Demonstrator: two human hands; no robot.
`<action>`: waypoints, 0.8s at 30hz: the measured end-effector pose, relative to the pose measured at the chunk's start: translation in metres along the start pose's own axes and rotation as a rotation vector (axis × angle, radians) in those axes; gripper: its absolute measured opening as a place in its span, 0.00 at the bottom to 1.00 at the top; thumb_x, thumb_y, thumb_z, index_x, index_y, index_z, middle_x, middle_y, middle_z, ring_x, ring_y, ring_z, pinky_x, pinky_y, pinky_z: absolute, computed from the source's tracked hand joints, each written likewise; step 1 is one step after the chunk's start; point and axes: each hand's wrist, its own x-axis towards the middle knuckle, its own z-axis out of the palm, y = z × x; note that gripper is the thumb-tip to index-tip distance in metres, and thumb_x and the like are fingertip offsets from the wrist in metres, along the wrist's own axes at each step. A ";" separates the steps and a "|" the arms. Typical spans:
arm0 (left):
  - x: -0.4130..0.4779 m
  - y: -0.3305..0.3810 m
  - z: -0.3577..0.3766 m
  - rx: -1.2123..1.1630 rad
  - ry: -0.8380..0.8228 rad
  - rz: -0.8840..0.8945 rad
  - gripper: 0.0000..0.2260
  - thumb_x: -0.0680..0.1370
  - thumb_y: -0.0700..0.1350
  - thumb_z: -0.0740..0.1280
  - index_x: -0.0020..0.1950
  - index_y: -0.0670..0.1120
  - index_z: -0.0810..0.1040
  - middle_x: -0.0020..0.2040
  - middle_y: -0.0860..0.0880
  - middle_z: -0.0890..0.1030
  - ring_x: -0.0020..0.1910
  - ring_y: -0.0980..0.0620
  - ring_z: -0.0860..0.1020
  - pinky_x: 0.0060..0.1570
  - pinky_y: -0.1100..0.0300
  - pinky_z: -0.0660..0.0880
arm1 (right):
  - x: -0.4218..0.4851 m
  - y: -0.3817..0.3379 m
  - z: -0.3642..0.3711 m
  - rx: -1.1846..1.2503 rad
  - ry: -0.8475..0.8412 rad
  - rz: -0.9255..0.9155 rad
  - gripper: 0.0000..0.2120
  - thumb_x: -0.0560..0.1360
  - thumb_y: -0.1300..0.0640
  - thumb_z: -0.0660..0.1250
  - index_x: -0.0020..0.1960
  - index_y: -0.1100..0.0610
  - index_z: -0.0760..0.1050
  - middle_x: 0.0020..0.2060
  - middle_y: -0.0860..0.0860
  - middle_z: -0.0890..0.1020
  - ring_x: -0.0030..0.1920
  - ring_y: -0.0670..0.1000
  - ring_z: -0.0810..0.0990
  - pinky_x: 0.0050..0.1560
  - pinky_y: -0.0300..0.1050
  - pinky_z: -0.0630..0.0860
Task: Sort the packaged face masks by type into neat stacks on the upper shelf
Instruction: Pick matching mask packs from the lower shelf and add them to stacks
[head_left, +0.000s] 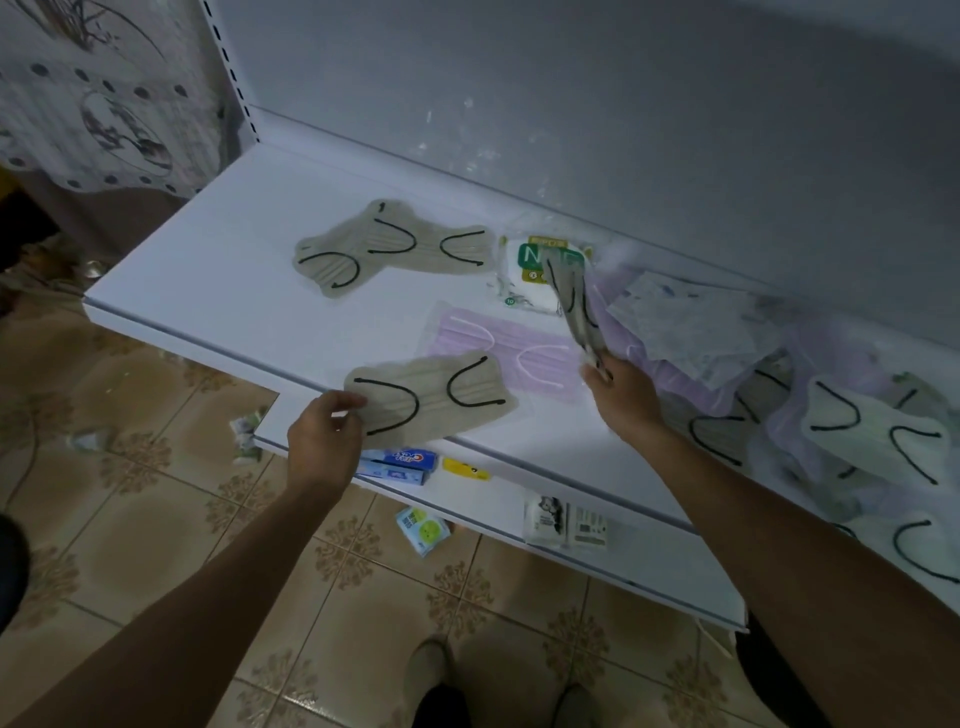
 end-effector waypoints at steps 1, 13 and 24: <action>0.000 0.002 0.001 -0.024 -0.007 -0.003 0.10 0.79 0.37 0.60 0.56 0.42 0.78 0.52 0.43 0.80 0.47 0.47 0.76 0.45 0.60 0.69 | 0.000 0.001 -0.003 0.005 -0.025 -0.011 0.13 0.79 0.57 0.59 0.57 0.63 0.75 0.55 0.62 0.78 0.57 0.62 0.75 0.57 0.53 0.71; -0.022 0.032 0.033 -0.469 -0.334 -0.172 0.37 0.72 0.60 0.68 0.74 0.58 0.51 0.66 0.45 0.69 0.64 0.43 0.71 0.63 0.44 0.71 | -0.075 -0.092 0.029 0.525 -0.568 -0.041 0.25 0.76 0.49 0.65 0.71 0.52 0.66 0.65 0.49 0.74 0.65 0.48 0.72 0.61 0.39 0.68; -0.019 0.030 0.042 -0.110 -0.162 -0.126 0.34 0.73 0.38 0.71 0.74 0.48 0.57 0.67 0.38 0.69 0.65 0.39 0.69 0.60 0.51 0.70 | -0.053 0.012 0.010 -0.648 -0.089 -0.135 0.20 0.80 0.52 0.52 0.68 0.59 0.65 0.71 0.59 0.64 0.71 0.58 0.61 0.69 0.58 0.60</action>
